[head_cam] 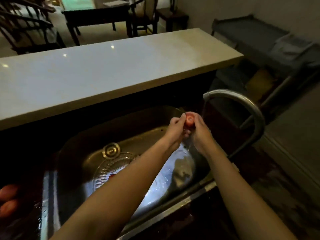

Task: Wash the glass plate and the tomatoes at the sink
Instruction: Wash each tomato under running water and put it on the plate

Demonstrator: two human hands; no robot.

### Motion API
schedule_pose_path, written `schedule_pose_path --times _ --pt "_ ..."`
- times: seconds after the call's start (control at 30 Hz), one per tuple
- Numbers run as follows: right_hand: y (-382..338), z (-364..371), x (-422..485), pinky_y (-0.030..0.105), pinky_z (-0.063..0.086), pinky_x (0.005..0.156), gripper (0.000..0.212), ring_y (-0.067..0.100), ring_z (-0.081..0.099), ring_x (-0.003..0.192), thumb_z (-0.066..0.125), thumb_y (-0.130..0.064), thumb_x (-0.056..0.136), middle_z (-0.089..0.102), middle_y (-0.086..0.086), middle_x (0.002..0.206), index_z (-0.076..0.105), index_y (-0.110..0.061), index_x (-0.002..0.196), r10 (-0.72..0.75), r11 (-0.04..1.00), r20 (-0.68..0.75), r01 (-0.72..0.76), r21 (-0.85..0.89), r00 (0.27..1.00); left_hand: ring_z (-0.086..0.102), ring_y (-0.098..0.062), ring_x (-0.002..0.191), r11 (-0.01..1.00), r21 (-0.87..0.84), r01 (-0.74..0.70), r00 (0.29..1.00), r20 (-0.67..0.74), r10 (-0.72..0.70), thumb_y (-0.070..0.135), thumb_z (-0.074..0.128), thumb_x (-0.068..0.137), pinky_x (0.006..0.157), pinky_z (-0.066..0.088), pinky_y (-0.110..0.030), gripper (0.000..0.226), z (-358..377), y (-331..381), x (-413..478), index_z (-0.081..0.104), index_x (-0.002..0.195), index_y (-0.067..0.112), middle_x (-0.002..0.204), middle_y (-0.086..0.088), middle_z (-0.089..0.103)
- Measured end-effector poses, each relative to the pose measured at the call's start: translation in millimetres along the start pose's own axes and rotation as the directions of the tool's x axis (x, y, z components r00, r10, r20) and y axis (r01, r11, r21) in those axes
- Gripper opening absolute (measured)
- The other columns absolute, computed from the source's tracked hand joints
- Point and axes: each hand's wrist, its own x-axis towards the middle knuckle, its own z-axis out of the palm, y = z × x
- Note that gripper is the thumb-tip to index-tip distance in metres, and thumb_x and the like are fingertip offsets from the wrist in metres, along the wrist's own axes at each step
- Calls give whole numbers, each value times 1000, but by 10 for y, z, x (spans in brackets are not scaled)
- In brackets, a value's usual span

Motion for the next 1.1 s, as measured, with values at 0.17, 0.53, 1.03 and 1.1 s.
schedule_pose_path --times 0.17,0.53,1.03,1.1 --pt "-15 -219 88 30 50 76 31 18 62 96 38 -41 96 64 4 110 62 -31 112 93 986 -174 -67 150 980 56 -7 45 998 -56 3 999 42 -1 36 44 96 41 45 -18 19 320 -19 192 47 92 18 80 -7 57" --pt "83 -319 102 25 48 70 27 13 59 99 32 -49 95 60 -9 100 56 -45 108 69 998 -166 -66 22 984 60 -20 88 990 123 -65 993 110 51 39 38 97 74 50 -30 40 449 -166 276 46 118 6 101 -14 59" --pt "-116 -372 222 17 50 53 25 10 61 82 35 -52 91 60 -4 90 52 -33 93 -198 937 -152 141 -319 968 54 -15 58 994 -40 99 990 106 -95 36 34 96 47 43 -22 36 597 191 329 55 74 18 67 -5 52" --pt "-135 -405 208 20 51 57 28 9 63 80 33 -55 90 62 -4 90 53 -36 89 -188 926 -112 138 -351 976 43 -12 41 995 95 42 995 90 -51 40 29 97 36 32 -15 41 563 217 328 52 73 17 59 -5 44"
